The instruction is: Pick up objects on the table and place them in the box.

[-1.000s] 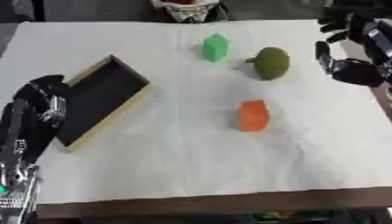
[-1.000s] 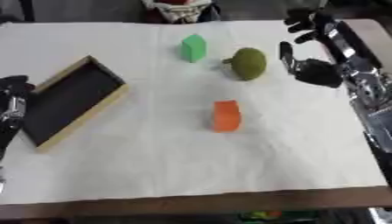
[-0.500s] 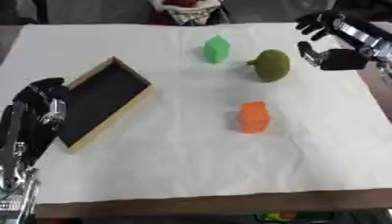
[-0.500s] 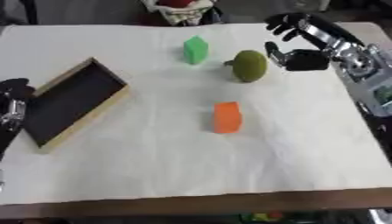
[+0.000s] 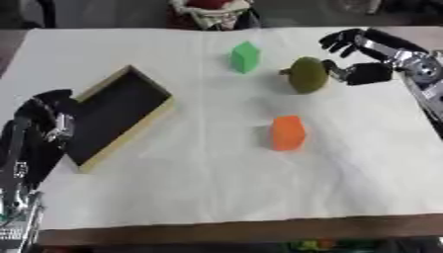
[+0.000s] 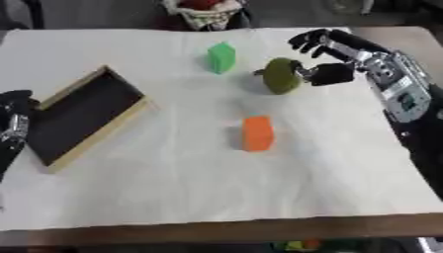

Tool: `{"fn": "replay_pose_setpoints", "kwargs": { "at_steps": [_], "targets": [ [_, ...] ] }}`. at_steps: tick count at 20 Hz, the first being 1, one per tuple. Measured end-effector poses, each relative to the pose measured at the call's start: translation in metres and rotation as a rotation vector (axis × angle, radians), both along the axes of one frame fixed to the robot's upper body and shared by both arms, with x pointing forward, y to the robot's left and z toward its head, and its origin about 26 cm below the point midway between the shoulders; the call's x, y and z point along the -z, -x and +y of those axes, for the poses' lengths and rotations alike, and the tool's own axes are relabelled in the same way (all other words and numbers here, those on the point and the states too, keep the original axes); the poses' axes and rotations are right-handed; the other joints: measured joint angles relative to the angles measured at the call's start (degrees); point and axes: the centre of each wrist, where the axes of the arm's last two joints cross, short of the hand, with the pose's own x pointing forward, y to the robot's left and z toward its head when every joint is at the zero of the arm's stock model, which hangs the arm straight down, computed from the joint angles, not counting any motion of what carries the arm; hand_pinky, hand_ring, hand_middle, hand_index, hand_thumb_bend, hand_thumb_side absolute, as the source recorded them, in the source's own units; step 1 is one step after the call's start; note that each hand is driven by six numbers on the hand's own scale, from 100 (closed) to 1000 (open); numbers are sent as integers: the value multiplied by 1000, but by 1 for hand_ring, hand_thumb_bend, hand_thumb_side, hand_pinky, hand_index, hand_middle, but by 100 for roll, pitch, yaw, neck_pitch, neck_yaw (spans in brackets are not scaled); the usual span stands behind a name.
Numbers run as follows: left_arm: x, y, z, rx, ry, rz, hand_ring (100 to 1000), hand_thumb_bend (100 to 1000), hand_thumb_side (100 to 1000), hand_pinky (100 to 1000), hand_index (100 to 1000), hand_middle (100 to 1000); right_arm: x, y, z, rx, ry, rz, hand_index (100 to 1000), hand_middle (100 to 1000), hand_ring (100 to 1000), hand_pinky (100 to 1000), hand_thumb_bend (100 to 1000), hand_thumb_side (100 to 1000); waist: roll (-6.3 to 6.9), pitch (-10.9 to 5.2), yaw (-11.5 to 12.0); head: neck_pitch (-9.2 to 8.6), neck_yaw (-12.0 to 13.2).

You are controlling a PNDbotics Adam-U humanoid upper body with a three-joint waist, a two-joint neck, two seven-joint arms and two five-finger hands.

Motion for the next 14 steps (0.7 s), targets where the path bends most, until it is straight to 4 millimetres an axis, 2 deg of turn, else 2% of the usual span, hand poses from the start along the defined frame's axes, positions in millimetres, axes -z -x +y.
{"fn": "replay_pose_setpoints", "kwargs": {
  "at_steps": [7,13,14],
  "targets": [
    [0,0,0,1,0,0,606,100,539,627,741,593,16,-9,4,16,57,35,910,828,846,784,129,558,0,0,15,0,-3],
    [0,0,0,1,0,1,607,100,538,627,741,593,29,-14,7,45,87,51,876,806,833,779,100,481,2,-1,15,0,-7],
    [0,0,0,1,0,1,607,100,538,627,741,593,30,-15,7,51,90,50,846,800,829,776,100,430,4,-1,15,0,-10]
  ]
}}
